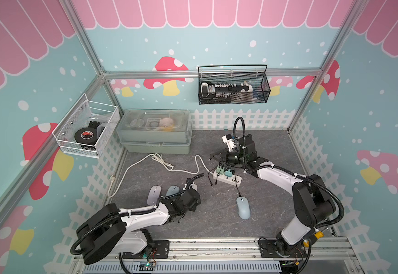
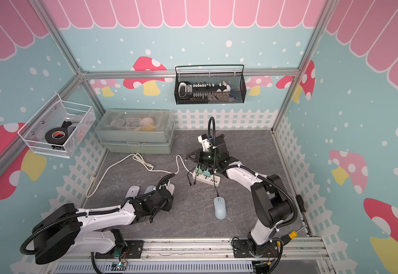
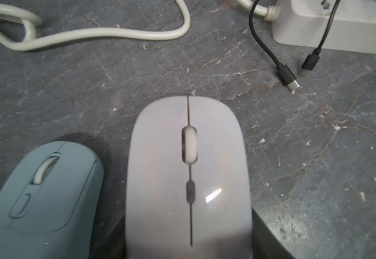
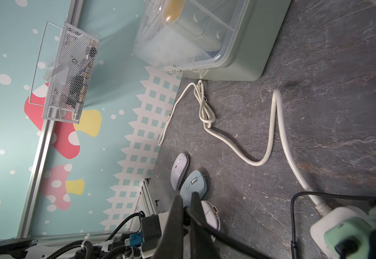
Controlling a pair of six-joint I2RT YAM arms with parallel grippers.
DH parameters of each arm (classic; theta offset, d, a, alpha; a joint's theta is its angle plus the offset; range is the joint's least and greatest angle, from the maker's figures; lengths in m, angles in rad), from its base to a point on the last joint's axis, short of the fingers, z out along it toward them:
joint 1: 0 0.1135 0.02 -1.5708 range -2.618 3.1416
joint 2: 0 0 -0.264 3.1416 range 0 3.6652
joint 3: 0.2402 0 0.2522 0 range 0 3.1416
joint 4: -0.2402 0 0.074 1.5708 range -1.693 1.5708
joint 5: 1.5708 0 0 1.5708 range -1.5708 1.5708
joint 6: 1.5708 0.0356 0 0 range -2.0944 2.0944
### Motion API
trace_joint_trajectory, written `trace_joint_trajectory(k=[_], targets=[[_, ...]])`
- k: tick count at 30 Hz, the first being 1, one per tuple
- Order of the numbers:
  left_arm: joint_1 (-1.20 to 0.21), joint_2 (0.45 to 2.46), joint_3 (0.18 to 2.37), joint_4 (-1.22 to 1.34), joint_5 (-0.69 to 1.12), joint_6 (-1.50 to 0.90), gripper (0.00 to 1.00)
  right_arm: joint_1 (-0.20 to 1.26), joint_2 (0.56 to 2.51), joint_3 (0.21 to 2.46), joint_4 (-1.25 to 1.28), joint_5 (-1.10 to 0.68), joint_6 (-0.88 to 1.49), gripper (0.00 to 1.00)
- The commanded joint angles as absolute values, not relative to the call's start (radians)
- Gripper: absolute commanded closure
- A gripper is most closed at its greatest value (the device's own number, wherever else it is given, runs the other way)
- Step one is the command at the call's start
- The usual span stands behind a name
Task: Unplug the wireless mouse
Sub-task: Place the mouse at the center of the board.
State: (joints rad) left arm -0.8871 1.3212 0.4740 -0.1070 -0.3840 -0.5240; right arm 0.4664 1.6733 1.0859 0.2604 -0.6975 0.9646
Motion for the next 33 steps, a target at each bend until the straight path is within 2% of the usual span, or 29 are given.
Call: trace_joint_trajectory(k=[1,11,22,33], targets=[[-0.866,1.352,0.514,-0.127,-0.325,-0.574,0.53,0.475,1.69,1.069,0.269,-0.709,0.945,1.0],[-0.823,1.42,0.527,-0.124,-0.234,-0.588,0.52,0.476,1.692,1.064,0.267,-0.707,0.942,1.0],[-0.822,1.444,0.531,-0.139,-0.239,-0.597,0.3,0.474,1.698,1.065,0.26,-0.703,0.94,1.0],[-0.823,1.397,0.531,-0.172,-0.305,-0.6,0.25,0.475,1.711,1.072,0.259,-0.712,0.939,1.0]])
